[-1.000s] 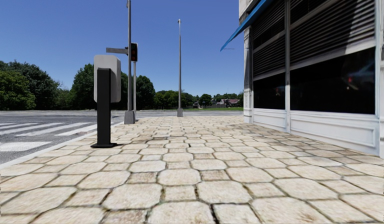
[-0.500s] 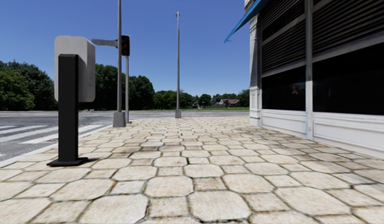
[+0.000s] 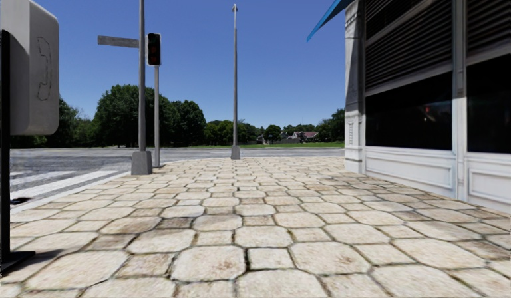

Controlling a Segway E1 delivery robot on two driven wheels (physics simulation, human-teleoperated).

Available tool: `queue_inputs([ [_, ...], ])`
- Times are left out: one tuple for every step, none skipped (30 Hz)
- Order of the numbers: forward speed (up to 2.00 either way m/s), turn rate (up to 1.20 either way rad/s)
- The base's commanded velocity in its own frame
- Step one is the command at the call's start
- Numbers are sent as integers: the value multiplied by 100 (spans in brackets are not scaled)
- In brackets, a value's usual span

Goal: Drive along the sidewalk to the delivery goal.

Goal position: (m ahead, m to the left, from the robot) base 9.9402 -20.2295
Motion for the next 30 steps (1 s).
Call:
queue_inputs([
  [200, 0],
  [200, 0],
  [200, 0],
  [200, 0],
  [200, 0],
  [200, 0],
  [200, 0],
  [200, 0],
  [200, 0],
  [200, 0],
  [200, 0],
  [200, 0],
  [200, 0],
  [200, 0],
  [200, 0],
  [200, 0],
  [200, 0],
  [200, 0],
  [200, 0],
  [200, 0],
  [200, 0],
  [200, 0],
  [200, 0],
  [200, 0],
  [200, 0],
  [200, 0],
  [200, 0],
  [200, 0],
  [200, 0],
  [200, 0],
])
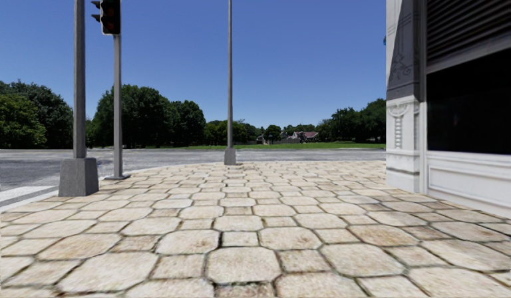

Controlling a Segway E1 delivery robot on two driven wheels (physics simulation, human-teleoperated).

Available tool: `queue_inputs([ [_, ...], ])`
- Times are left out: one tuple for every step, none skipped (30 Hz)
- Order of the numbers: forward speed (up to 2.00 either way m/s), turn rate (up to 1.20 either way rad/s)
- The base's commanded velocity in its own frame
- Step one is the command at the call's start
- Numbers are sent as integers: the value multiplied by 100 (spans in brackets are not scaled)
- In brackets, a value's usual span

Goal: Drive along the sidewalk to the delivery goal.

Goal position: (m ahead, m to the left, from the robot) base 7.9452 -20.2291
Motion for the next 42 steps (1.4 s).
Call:
queue_inputs([
  [200, 0],
  [200, 0],
  [200, 0],
  [200, 0],
  [200, 0],
  [200, 0],
  [200, 0],
  [200, 0],
  [200, 0],
  [200, 0],
  [200, 0],
  [200, 0],
  [200, 0],
  [200, 0],
  [200, 0],
  [200, 0],
  [200, 0],
  [200, 0],
  [200, 0],
  [200, -2],
  [200, -17],
  [200, -17],
  [200, -29],
  [200, -33],
  [200, -34],
  [200, -34],
  [200, -34],
  [200, -39],
  [200, -53],
  [200, -53],
  [200, -59],
  [200, -61],
  [200, -61],
  [199, -61],
  [194, -61],
  [189, -61],
  [189, -61],
  [184, -61],
  [182, -61],
  [182, -61],
  [182, -61],
  [181, -59],
])
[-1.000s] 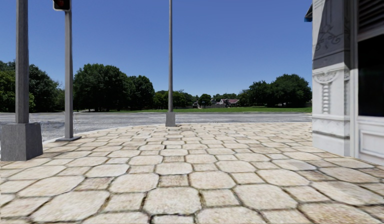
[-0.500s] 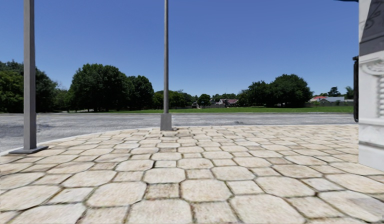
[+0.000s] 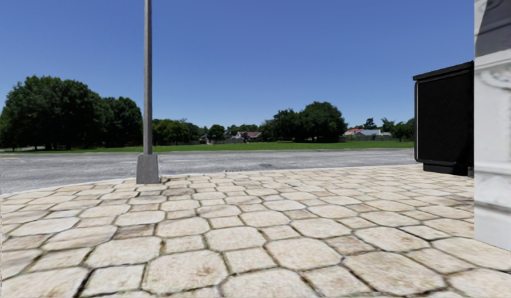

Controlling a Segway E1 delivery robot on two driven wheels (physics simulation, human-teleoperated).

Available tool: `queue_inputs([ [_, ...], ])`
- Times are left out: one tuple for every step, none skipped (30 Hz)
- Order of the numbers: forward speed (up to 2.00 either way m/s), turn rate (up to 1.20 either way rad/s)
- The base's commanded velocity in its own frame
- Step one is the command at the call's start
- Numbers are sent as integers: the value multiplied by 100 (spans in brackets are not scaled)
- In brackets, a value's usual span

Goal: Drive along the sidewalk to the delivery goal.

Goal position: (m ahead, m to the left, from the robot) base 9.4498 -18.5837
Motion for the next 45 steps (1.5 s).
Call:
queue_inputs([
  [181, -58],
  [181, -54],
  [181, -51],
  [181, -51],
  [181, -48],
  [181, -42],
  [181, -41],
  [181, -41],
  [181, -40],
  [181, -40],
  [181, -40],
  [181, -40],
  [181, -40],
  [181, -40],
  [181, -40],
  [181, -40],
  [181, -40],
  [181, -41],
  [181, -41],
  [181, -41],
  [181, -41],
  [181, -43],
  [181, -45],
  [181, -47],
  [181, -47],
  [180, -56],
  [180, -63],
  [180, -64],
  [180, -64],
  [180, -64],
  [180, -64],
  [180, -64],
  [180, -64],
  [180, -64],
  [180, -64],
  [180, -64],
  [180, -64],
  [180, -64],
  [180, -64],
  [180, -64],
  [180, -64],
  [180, -64],
  [180, -64],
  [180, -64],
  [180, -64],
])
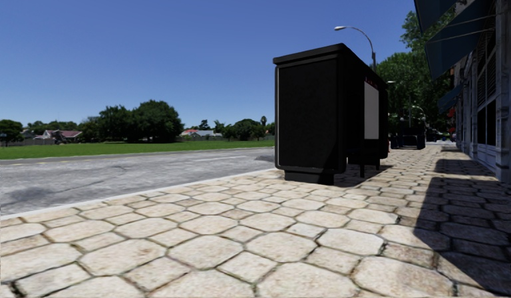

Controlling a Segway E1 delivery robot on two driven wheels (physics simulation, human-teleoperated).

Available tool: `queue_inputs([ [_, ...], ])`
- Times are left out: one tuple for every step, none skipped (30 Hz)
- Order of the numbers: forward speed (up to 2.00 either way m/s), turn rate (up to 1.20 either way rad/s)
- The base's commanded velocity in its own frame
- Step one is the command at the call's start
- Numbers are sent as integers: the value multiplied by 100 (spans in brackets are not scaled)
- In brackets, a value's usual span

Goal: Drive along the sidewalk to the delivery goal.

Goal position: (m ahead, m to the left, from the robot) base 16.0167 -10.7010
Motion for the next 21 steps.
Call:
queue_inputs([
  [180, -64],
  [180, -64],
  [180, -64],
  [180, -64],
  [180, -64],
  [180, -64],
  [180, -64],
  [180, -64],
  [180, -64],
  [180, -64],
  [180, -64],
  [180, -64],
  [180, -64],
  [180, -64],
  [180, -64],
  [180, -64],
  [180, -64],
  [180, -64],
  [180, -64],
  [180, -64],
  [180, -64],
])
